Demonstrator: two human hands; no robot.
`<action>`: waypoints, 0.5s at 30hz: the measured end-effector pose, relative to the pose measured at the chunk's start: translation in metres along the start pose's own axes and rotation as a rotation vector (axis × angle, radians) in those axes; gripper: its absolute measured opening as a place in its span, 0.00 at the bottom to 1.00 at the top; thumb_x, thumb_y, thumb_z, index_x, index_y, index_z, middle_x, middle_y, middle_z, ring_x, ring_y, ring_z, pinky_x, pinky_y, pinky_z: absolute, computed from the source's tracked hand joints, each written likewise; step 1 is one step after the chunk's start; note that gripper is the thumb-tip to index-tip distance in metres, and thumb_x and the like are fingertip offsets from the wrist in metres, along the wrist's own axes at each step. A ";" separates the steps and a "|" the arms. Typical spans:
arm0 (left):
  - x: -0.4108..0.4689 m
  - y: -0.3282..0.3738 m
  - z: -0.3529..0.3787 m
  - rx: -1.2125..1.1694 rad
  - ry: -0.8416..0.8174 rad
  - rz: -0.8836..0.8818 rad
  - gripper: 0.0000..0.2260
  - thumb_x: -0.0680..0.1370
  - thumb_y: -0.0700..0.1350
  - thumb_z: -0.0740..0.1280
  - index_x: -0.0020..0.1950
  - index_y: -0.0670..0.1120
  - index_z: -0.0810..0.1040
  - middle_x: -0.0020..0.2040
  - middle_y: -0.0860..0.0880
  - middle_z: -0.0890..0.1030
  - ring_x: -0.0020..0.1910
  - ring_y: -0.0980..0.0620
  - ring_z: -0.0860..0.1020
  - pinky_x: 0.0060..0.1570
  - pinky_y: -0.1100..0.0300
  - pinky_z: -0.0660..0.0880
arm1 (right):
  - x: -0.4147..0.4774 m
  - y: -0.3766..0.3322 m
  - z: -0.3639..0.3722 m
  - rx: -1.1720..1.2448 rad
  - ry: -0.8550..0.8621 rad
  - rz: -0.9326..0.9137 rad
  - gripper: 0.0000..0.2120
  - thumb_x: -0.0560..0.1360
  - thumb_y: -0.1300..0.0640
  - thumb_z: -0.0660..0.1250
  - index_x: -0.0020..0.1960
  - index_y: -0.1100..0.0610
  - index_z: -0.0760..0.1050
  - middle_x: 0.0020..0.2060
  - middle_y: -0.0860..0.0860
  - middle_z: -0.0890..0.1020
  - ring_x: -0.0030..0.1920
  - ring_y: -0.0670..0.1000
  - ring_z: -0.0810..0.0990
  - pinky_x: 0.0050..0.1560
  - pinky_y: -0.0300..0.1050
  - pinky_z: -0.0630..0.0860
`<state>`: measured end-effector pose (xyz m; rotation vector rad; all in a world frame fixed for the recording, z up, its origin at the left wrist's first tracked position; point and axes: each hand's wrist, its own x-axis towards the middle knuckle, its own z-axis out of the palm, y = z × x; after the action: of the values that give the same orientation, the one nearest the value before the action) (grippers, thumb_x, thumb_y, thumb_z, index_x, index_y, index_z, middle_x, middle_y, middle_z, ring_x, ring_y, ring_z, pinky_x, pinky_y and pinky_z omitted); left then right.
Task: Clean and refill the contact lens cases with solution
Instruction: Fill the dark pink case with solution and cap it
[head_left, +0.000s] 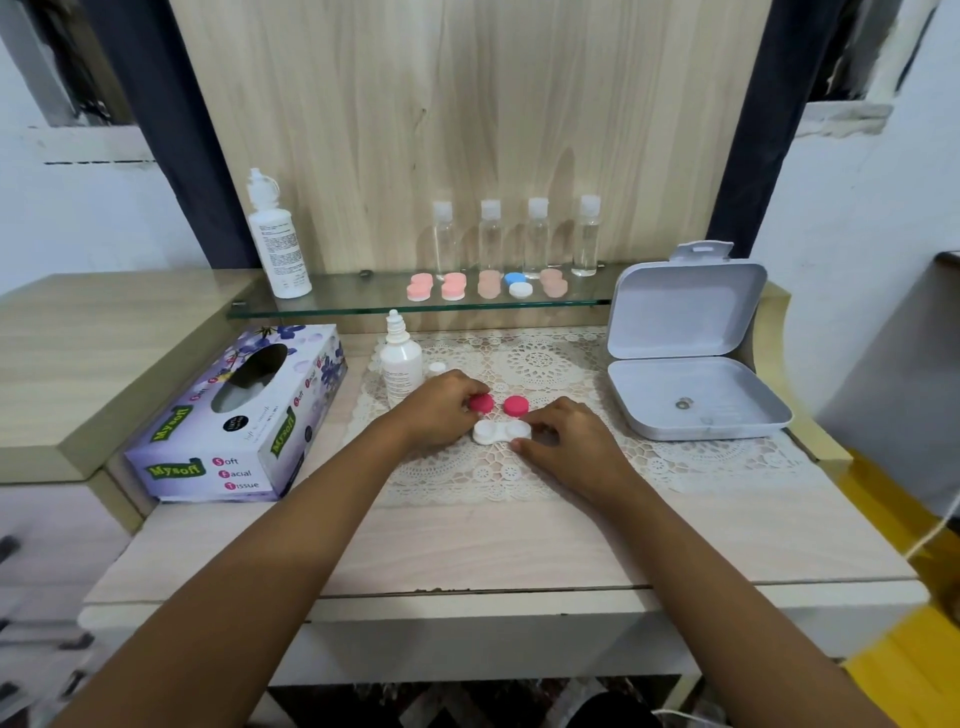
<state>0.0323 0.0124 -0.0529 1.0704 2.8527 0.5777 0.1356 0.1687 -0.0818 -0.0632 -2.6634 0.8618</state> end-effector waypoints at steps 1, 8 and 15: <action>0.000 0.000 -0.001 0.007 -0.004 0.002 0.15 0.78 0.42 0.64 0.65 0.44 0.75 0.59 0.46 0.75 0.56 0.49 0.73 0.51 0.63 0.65 | 0.000 0.000 0.000 -0.005 -0.002 -0.004 0.13 0.71 0.49 0.70 0.53 0.54 0.80 0.44 0.51 0.76 0.49 0.50 0.73 0.50 0.46 0.70; 0.001 -0.002 -0.002 0.026 0.021 0.006 0.13 0.77 0.47 0.65 0.60 0.43 0.76 0.52 0.49 0.73 0.49 0.53 0.71 0.48 0.64 0.66 | -0.001 -0.002 -0.001 -0.008 -0.003 -0.011 0.12 0.71 0.50 0.70 0.52 0.56 0.80 0.44 0.53 0.77 0.49 0.51 0.73 0.51 0.47 0.70; -0.008 -0.004 -0.008 -0.222 0.119 -0.081 0.11 0.75 0.47 0.67 0.56 0.47 0.76 0.48 0.53 0.77 0.45 0.59 0.75 0.39 0.70 0.68 | -0.002 -0.003 -0.003 -0.002 -0.014 -0.016 0.12 0.72 0.50 0.69 0.53 0.52 0.80 0.45 0.53 0.77 0.49 0.51 0.73 0.51 0.47 0.70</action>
<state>0.0348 0.0021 -0.0477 0.9091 2.8268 0.9543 0.1386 0.1674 -0.0782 -0.0370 -2.6738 0.8578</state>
